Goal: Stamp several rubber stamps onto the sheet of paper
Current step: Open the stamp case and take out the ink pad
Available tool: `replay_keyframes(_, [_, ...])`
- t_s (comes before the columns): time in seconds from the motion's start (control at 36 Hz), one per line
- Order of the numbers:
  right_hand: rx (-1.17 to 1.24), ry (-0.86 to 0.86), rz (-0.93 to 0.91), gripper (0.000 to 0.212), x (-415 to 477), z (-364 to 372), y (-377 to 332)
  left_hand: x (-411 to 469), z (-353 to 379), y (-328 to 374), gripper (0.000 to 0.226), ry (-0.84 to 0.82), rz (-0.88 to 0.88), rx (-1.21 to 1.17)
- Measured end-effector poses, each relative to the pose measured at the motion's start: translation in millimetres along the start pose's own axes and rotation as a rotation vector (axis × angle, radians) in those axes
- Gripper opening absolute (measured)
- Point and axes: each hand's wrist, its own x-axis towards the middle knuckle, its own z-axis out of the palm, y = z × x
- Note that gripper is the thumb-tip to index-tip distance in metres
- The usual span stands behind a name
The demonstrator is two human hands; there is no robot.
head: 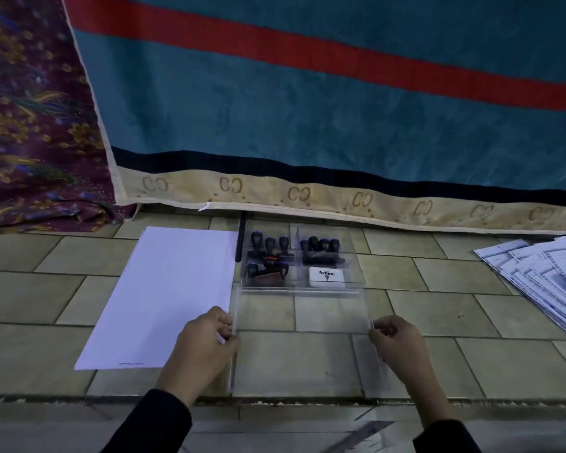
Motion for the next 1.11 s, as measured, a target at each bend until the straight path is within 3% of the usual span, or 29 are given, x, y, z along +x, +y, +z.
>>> replay_keyframes(0.33, [-0.199,-0.01,-0.034,0.008,4.9,8.7,1.4,16.0,2.2,1.4,0.012,-0.058,-0.061,0.057])
replay_keyframes(0.78, [-0.255,-0.072,0.001,0.009,11.7,11.2,-3.7,22.1,4.9,-8.1,0.008,-0.046,-0.121,-0.052])
replay_keyframes(0.94, [-0.225,0.133,-0.31,0.01,26.6,4.1,-43.5,31.4,-2.3,-14.5,0.011,0.206,-0.002,0.045])
replay_keyframes(1.11, [-0.368,0.005,-0.495,0.014,64.1,22.8,-89.0,51.1,4.2,-15.8,0.026,0.305,0.165,0.222])
